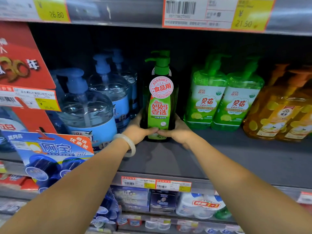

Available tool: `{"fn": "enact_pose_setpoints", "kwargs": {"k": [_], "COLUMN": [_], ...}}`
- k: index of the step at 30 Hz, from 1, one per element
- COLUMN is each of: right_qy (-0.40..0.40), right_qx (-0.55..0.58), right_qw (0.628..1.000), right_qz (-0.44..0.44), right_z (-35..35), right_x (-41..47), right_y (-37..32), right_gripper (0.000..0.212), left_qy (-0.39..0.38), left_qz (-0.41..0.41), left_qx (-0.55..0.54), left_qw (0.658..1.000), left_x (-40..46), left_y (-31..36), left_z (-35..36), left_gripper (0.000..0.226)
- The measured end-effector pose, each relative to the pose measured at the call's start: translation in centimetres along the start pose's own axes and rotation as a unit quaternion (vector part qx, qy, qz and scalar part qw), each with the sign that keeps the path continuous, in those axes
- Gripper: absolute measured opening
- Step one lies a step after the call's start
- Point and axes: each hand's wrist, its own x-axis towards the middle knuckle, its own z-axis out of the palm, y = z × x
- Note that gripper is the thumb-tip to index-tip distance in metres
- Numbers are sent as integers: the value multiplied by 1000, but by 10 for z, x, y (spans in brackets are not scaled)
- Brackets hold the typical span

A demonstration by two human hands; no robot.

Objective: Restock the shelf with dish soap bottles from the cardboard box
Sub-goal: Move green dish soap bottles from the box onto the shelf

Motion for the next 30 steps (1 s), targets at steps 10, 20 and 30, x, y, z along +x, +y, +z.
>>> {"fn": "enact_pose_setpoints", "kwargs": {"k": [10, 20, 30], "right_qy": [11, 22, 145], "right_qx": [-182, -341, -433], "right_qw": [983, 940, 887], "right_qz": [-17, -14, 71], "right_z": [0, -16, -119], "right_x": [-13, -83, -214], "right_y": [-7, 4, 52], "right_gripper": [97, 106, 99], "left_qy": [22, -78, -203], "left_qz": [-51, 47, 226], "left_qx": [92, 294, 392], "left_qw": [994, 951, 868], "left_x": [-17, -73, -102], "left_y": [-8, 3, 89], "left_z": [16, 52, 186], "left_gripper": [69, 88, 90]}}
